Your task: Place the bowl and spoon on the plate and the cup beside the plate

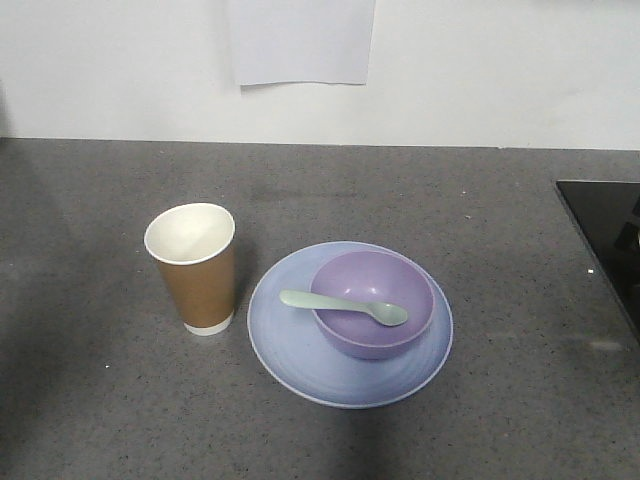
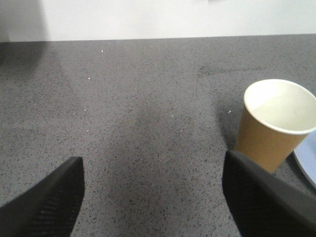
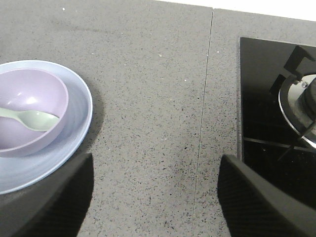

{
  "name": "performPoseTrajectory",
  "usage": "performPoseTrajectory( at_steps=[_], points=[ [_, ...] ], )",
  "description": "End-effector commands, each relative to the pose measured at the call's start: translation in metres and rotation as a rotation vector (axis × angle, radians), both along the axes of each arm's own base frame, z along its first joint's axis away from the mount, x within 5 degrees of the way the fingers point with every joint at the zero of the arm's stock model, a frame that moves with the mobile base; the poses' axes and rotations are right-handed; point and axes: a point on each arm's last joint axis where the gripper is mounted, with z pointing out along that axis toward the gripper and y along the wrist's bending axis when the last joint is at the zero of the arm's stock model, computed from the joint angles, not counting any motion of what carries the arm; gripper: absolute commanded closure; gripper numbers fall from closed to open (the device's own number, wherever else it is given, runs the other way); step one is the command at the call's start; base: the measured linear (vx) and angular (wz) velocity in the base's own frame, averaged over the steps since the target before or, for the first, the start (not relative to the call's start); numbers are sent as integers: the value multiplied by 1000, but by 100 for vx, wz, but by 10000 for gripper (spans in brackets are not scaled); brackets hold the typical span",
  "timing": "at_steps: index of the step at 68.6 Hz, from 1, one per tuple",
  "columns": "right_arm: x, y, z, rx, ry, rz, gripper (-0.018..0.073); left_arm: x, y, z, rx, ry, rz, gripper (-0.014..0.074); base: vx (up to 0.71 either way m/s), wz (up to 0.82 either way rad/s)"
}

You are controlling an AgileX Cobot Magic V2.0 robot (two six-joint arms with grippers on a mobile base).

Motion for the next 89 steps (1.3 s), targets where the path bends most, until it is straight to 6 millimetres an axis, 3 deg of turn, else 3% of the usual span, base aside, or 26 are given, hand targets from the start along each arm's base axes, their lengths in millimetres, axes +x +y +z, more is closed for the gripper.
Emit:
performPoseTrajectory(
  at_steps=[1,15,28,37,46,55,89],
  points=[
    [-5,-2,5,4,-138,-14,54,-12,2,4,-9,-151,-22,50,0,0],
    [-17,-3,-10,8,-202,-18,54,-32,7,-8,14,-219,-22,130,0,0],
    [-20,-3,-12,-4,-221,-13,88,-36,8,-10,13,-233,-22,274,0,0],
    [-20,-3,-12,-5,-222,-14,201,-36,8,-10,13,-233,-22,432,0,0],
    [-20,-3,-12,-4,-222,-14,383,-36,8,-10,13,-233,-22,602,0,0],
    [-20,-3,-12,-4,-222,-14,577,-36,8,-10,13,-233,-22,604,0,0],
    [-21,-3,-12,11,-214,-12,570,-36,8,-10,10,-232,-22,604,0,0]
  ],
)
